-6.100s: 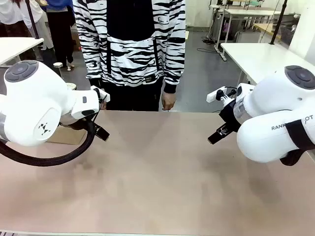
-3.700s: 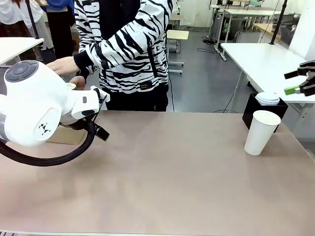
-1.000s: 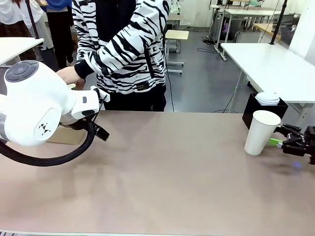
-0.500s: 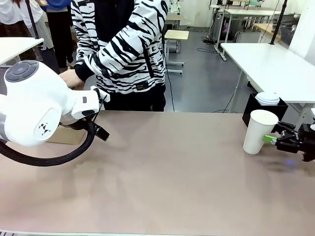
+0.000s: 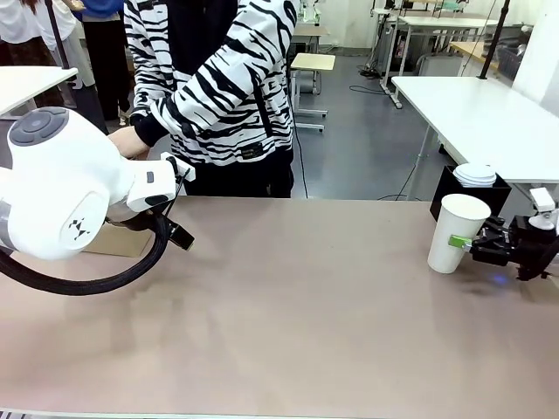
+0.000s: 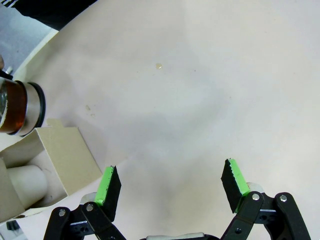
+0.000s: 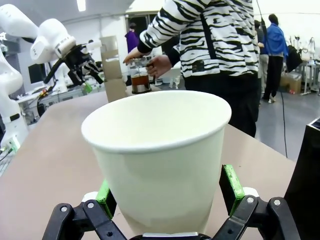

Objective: Pour a drink into a cup and package it in a carrier.
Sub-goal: Pick up the 600 ml Paper Cup and place it in the middle top area of the table.

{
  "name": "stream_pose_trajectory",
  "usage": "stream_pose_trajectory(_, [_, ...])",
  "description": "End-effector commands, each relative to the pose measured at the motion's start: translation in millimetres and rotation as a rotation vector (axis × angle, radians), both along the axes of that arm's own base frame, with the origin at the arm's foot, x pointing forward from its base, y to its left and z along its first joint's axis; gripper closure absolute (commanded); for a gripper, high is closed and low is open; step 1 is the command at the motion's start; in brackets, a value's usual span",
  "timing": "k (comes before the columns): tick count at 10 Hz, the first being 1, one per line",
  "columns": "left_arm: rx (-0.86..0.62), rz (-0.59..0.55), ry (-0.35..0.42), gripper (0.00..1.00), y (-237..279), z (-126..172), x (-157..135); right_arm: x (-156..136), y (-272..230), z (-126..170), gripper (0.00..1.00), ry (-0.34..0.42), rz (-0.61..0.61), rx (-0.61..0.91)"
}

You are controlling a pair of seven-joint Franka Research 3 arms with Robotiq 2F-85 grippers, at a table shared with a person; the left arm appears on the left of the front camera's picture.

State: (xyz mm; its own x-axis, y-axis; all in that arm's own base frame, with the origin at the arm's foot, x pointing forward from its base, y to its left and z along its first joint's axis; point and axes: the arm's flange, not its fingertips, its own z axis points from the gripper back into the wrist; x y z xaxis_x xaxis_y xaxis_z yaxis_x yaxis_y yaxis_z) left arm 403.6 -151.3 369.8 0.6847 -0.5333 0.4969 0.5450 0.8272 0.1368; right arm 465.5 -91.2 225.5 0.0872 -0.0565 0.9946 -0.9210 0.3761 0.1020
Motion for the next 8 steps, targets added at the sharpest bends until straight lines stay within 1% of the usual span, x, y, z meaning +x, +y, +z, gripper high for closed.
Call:
stream_pose_trajectory(1, [-0.002,-0.001,0.0,0.0,-0.1,0.3,-0.3,16.8,7.9,-0.8,0.0,0.039,-0.011,0.011])
stream_pose_trajectory(2, [-0.002,-0.001,0.0,0.0,-0.1,0.3,-0.3,17.1,10.1,-1.5,0.0,0.02,-0.005,0.015])
stream_pose_trajectory(3, [-0.002,-0.001,0.0,0.0,-0.1,0.3,-0.3,16.9,9.4,-1.6,0.2,0.023,-0.002,0.023])
stream_pose_trajectory(4, [-0.002,-0.001,0.0,0.0,-0.1,0.3,-0.3,11.9,4.4,-0.7,0.15,0.037,0.022,0.033])
stream_pose_trajectory(5, [-0.002,-0.001,0.0,0.0,-0.1,0.3,-0.3,10.7,8.1,-5.0,0.15,0.007,0.015,0.007])
stream_pose_trajectory(8, [-0.002,-0.001,0.0,0.0,-0.1,0.3,-0.3,10.7,8.1,-5.0,0.15,0.007,0.015,0.007])
